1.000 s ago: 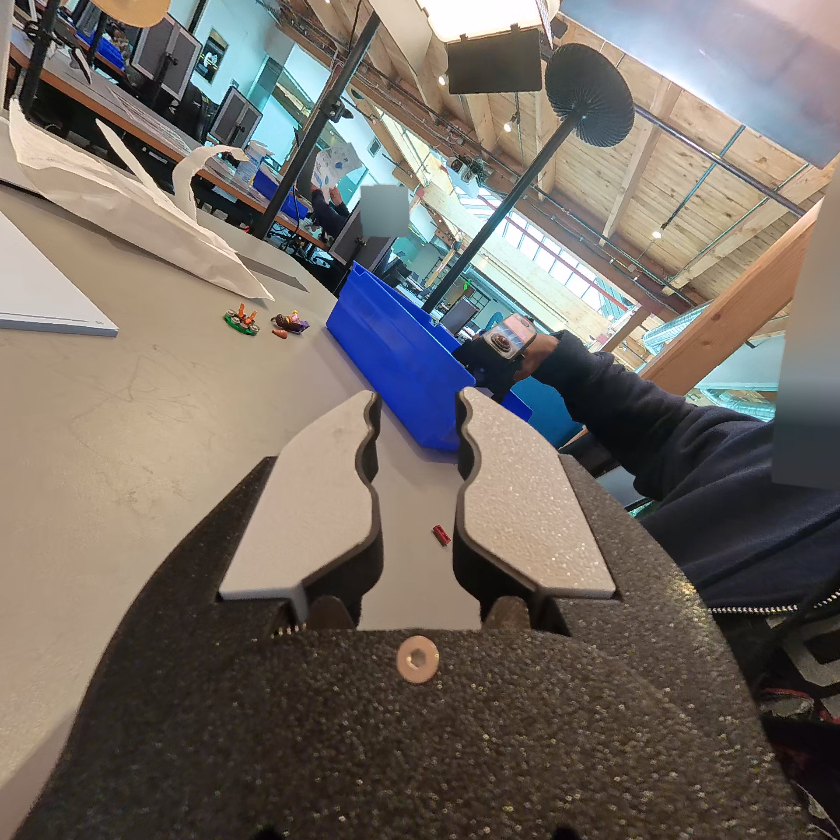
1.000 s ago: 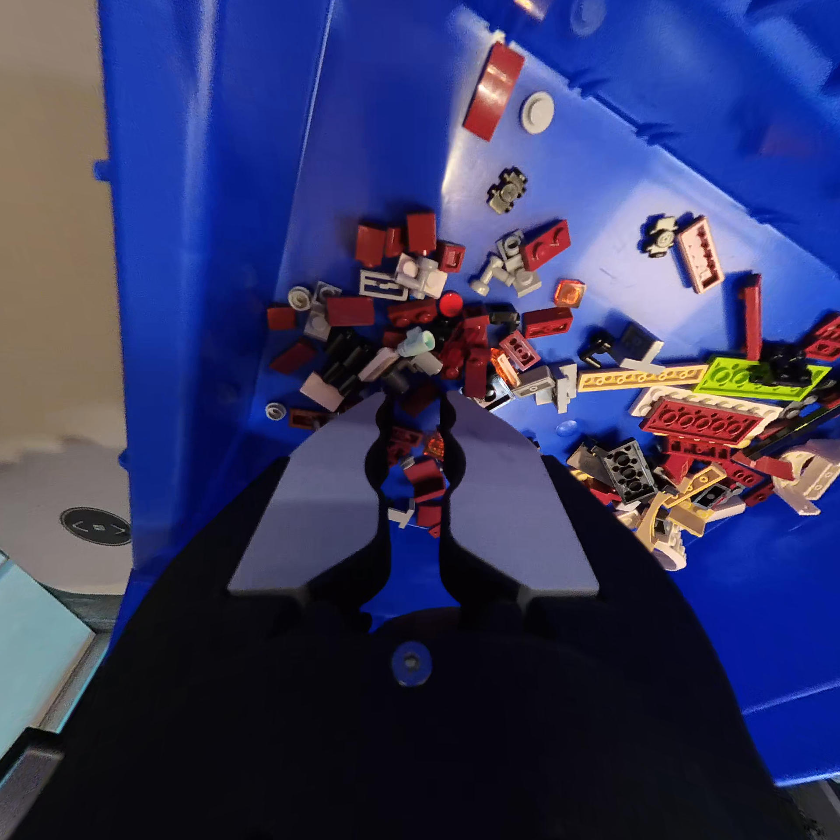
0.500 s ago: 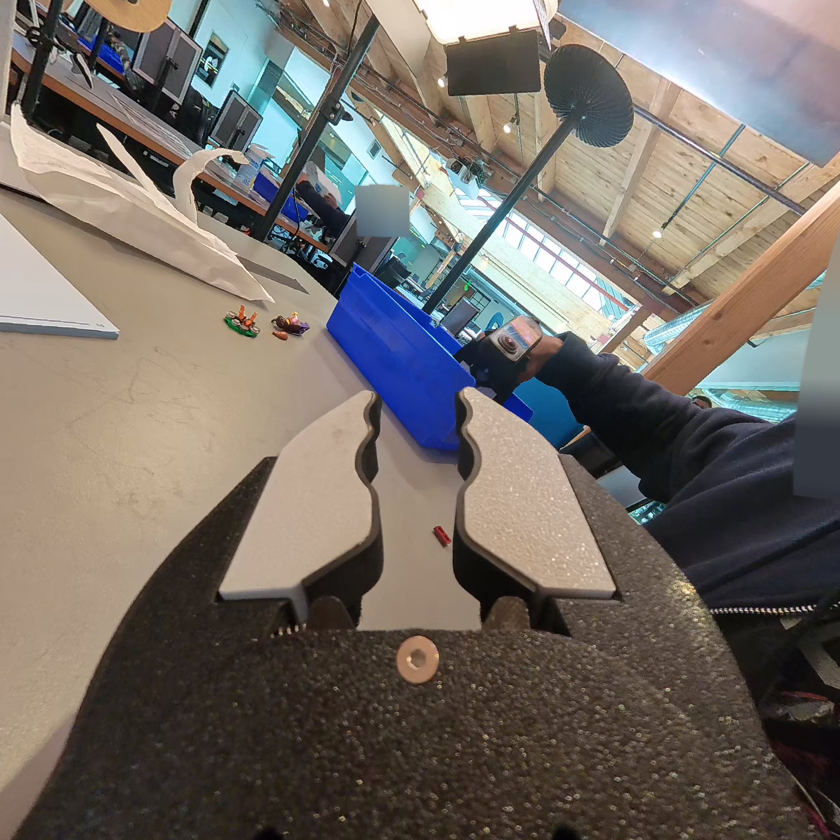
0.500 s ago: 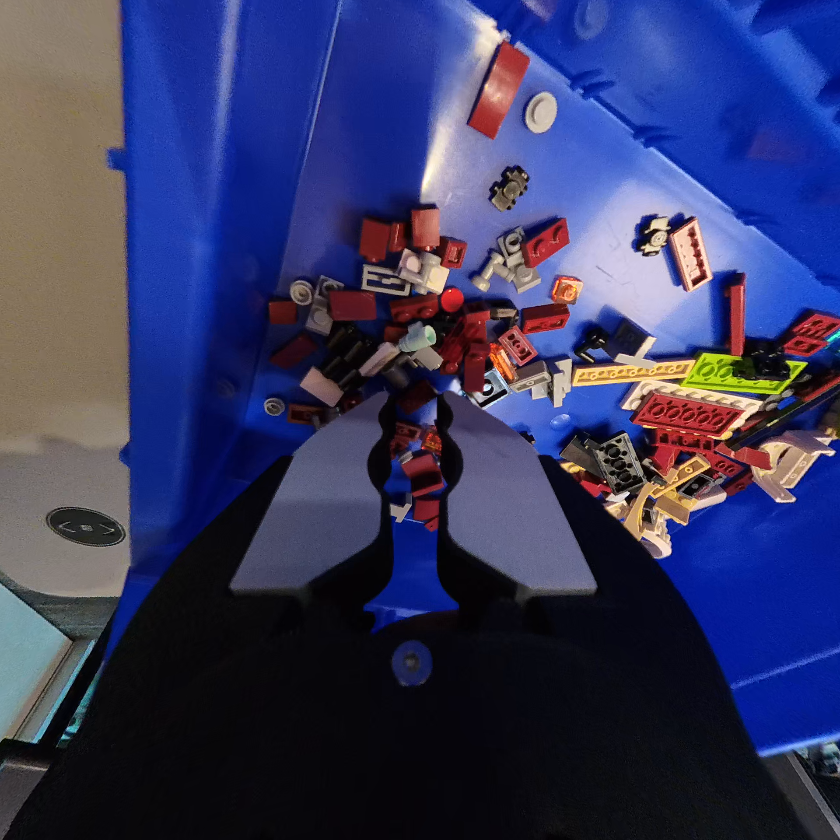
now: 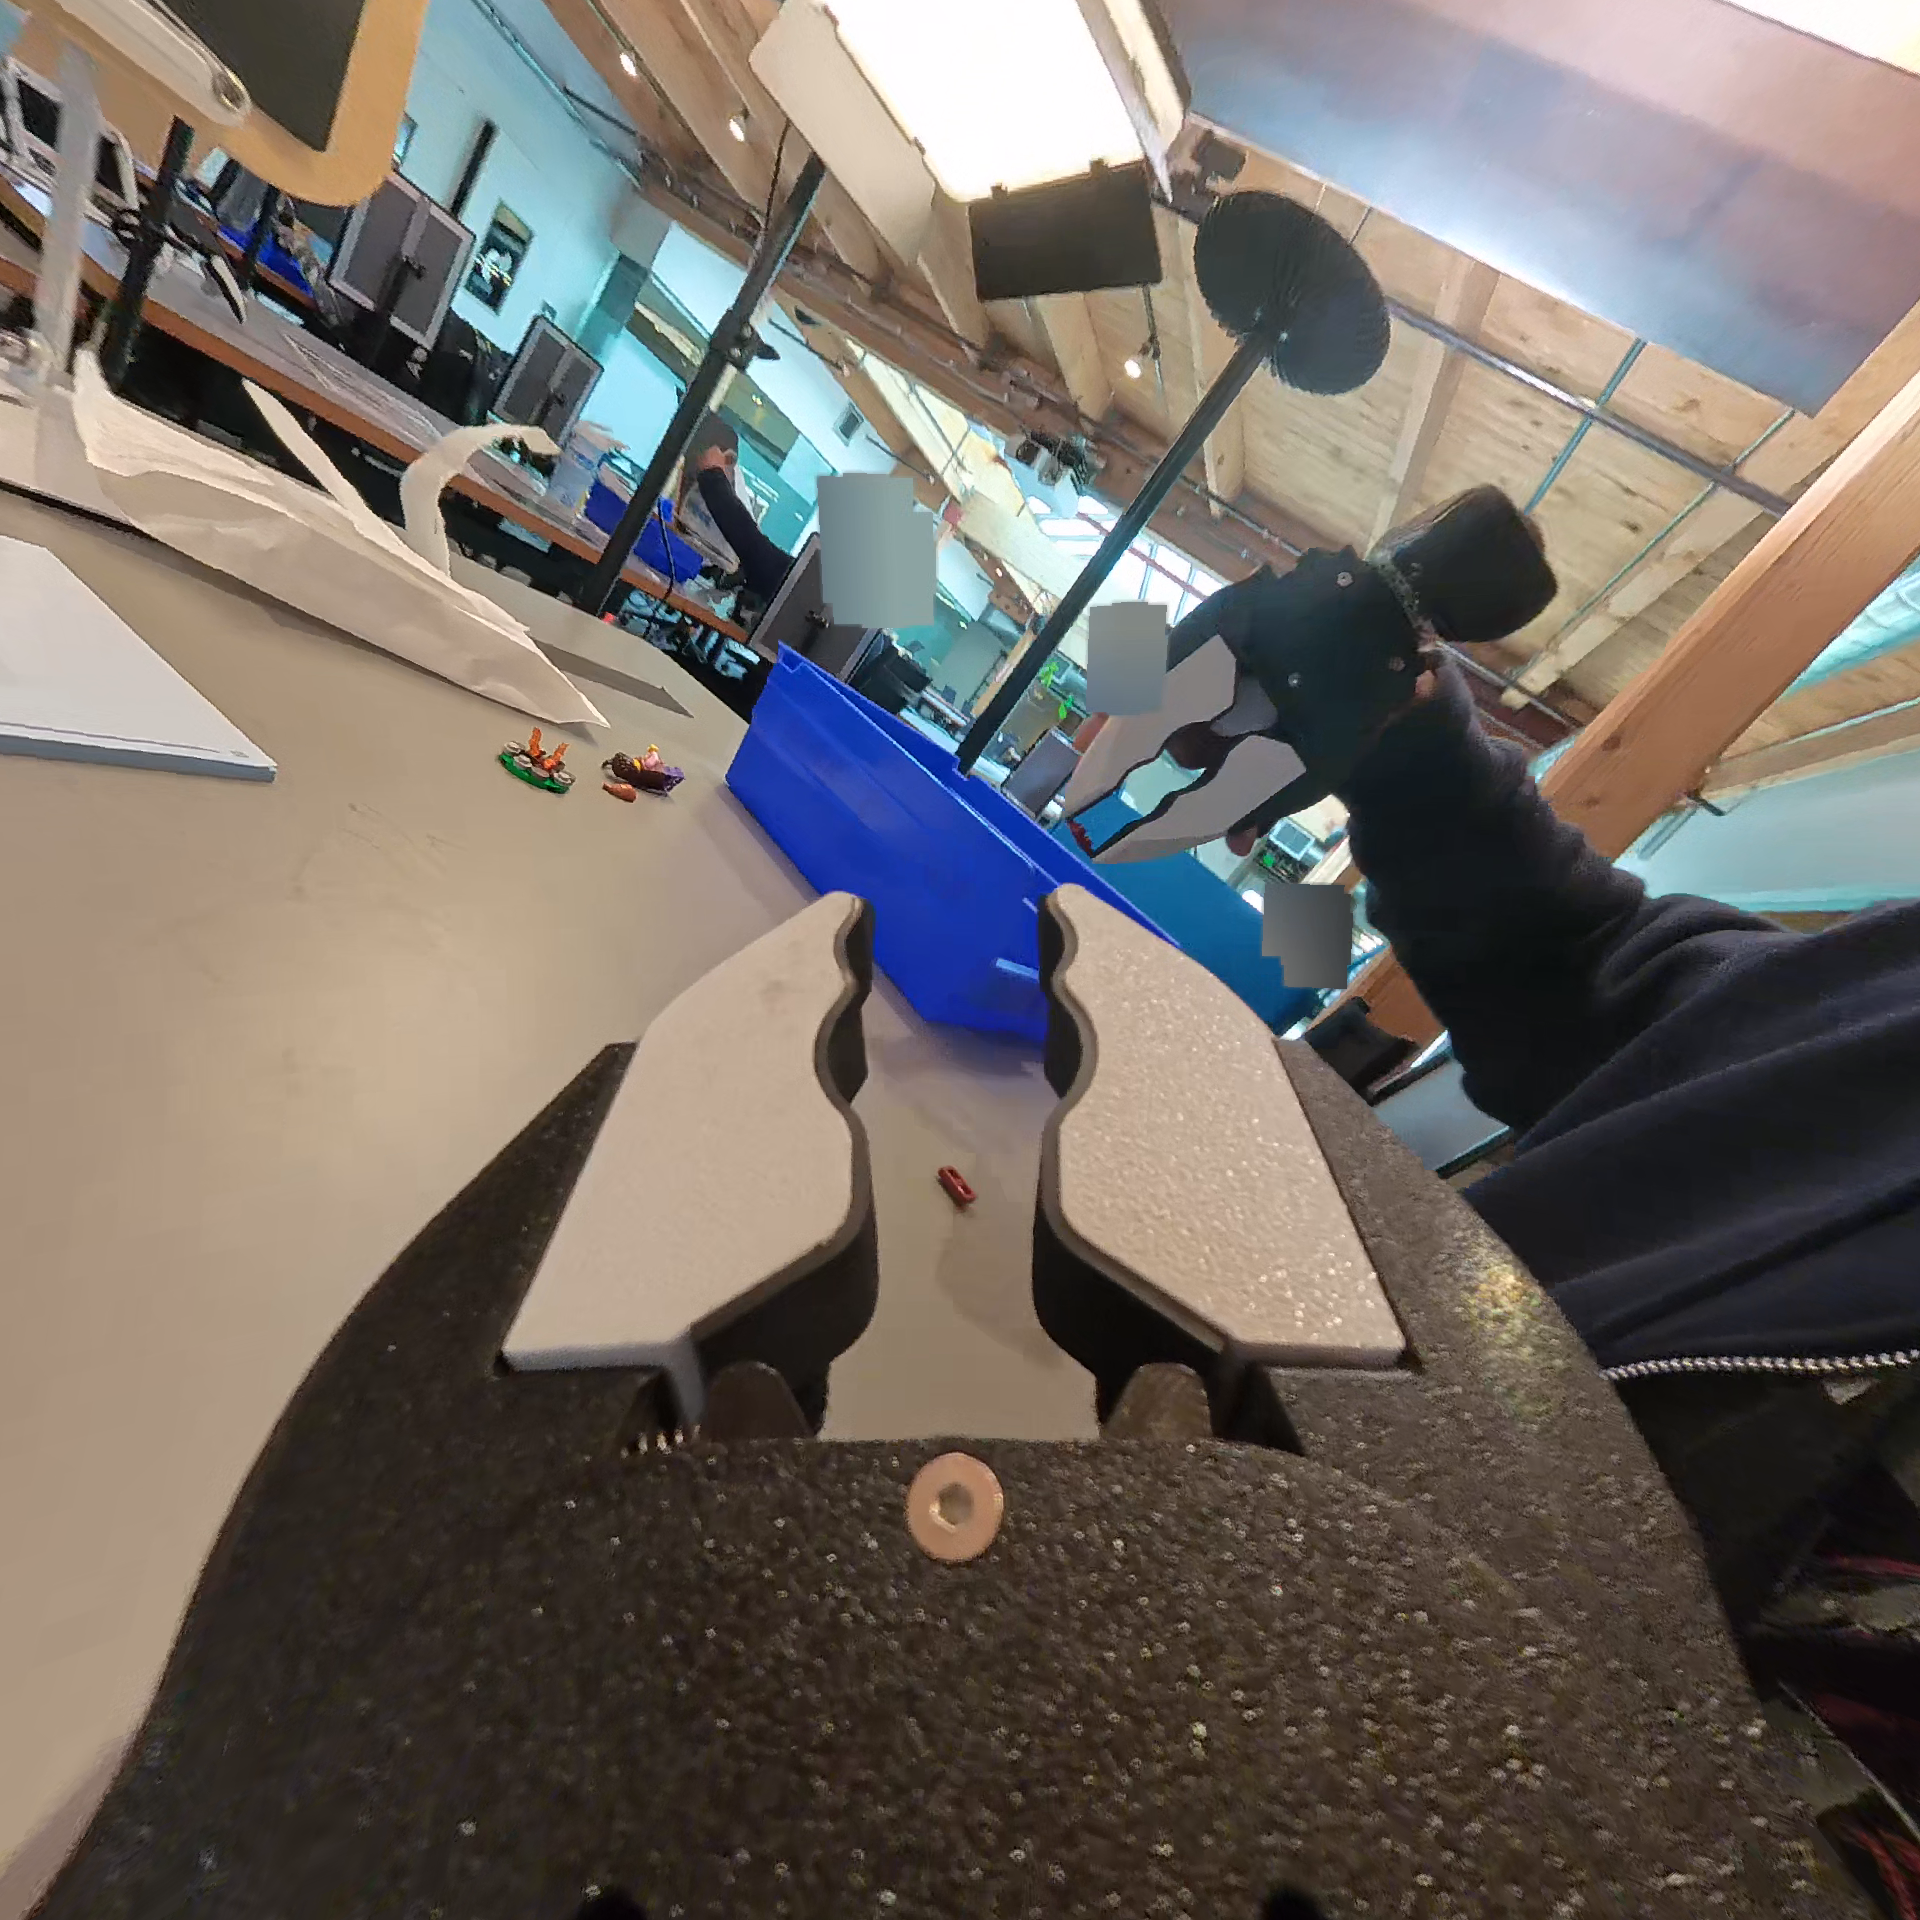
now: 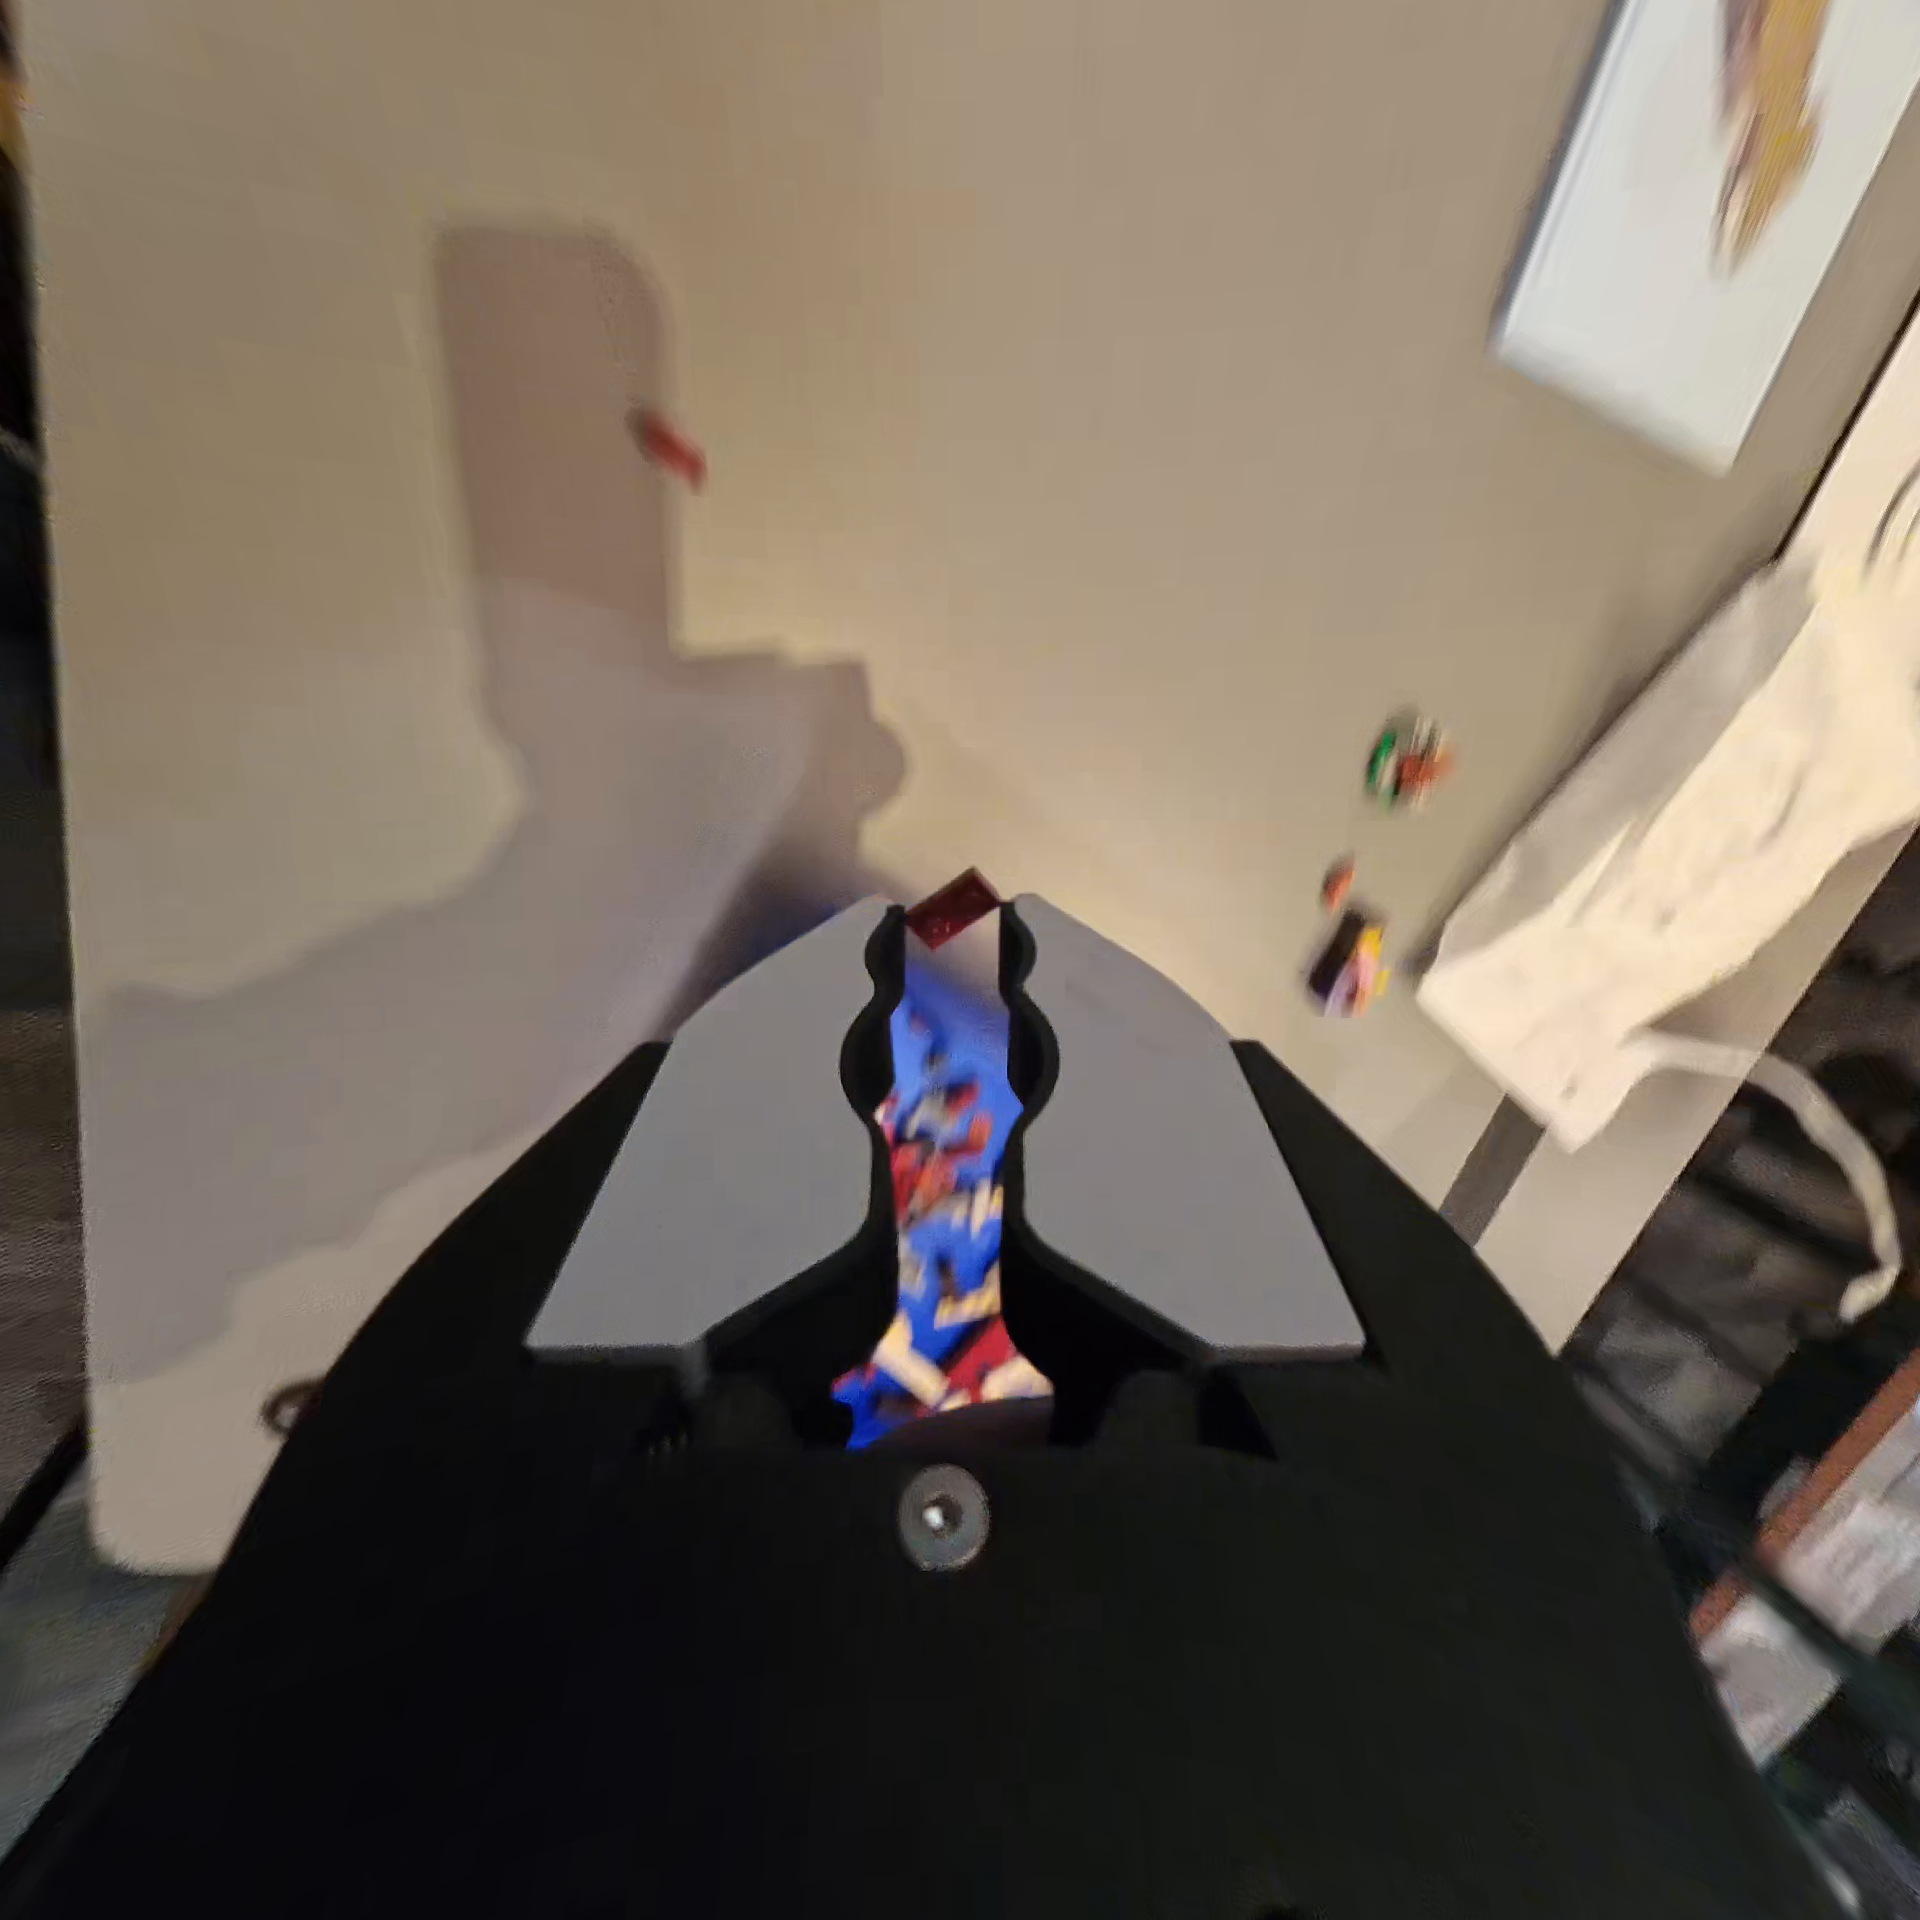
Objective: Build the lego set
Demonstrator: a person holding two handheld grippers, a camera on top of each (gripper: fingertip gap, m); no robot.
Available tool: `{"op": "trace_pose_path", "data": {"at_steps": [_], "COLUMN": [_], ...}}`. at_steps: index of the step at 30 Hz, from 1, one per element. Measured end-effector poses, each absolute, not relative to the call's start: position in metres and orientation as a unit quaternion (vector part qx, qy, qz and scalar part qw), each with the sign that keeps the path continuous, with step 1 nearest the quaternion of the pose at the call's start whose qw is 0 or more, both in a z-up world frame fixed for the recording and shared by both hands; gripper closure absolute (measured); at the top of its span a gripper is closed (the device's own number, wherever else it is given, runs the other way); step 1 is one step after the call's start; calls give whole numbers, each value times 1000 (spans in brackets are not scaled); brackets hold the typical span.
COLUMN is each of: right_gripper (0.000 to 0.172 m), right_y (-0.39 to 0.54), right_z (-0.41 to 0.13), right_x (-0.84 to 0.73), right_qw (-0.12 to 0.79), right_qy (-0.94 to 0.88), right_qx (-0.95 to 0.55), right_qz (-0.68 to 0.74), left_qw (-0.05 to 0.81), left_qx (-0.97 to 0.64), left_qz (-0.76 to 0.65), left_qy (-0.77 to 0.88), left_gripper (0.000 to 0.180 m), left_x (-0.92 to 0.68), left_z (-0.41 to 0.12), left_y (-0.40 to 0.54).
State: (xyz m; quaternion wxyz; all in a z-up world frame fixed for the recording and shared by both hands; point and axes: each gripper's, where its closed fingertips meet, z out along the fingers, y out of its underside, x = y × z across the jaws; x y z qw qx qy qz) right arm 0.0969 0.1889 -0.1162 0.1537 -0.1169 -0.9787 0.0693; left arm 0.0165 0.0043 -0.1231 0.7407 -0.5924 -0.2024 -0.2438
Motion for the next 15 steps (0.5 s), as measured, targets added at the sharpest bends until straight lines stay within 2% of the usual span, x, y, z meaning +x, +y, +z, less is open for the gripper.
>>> {"op": "trace_pose_path", "data": {"at_steps": [8,15], "right_gripper": [155,155], "right_y": [29,-16], "right_z": [-171,-226], "right_x": [21,-17], "right_qw": [113,53], "right_qy": [-977,-984], "right_qx": [13,18], "right_qz": [178,170], "left_qw": [758,741], "left_qx": [-569,-590], "left_qz": [-180,-112], "left_qy": [-263,-300], "left_gripper": [151,151], "left_x": [14,-6], "left_z": [-123,-136], "left_y": [-80,-123]}}
